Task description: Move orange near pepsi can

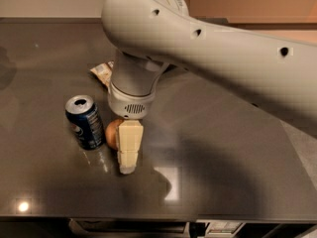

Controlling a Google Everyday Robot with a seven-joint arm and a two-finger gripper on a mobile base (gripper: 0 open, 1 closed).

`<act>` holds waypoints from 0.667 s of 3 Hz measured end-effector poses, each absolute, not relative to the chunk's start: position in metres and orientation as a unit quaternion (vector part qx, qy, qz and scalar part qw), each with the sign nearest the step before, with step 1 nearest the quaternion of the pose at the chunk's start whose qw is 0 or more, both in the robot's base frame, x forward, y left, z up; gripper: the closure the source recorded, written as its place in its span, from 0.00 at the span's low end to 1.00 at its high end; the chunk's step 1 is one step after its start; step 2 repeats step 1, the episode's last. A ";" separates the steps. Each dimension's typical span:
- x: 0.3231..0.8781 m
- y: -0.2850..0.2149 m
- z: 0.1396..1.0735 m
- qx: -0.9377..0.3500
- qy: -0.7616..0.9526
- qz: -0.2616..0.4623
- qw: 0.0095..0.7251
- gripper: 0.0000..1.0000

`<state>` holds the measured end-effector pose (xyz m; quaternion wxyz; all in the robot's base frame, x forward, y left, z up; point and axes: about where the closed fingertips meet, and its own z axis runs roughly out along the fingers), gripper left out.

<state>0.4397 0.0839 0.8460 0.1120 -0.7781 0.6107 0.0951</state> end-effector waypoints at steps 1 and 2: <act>0.440 0.084 0.846 -0.778 0.611 0.095 0.112 0.00; 0.440 0.084 0.846 -0.778 0.611 0.095 0.112 0.00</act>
Offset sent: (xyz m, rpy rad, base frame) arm 0.0000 0.0000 0.0000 0.0000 0.0000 0.0000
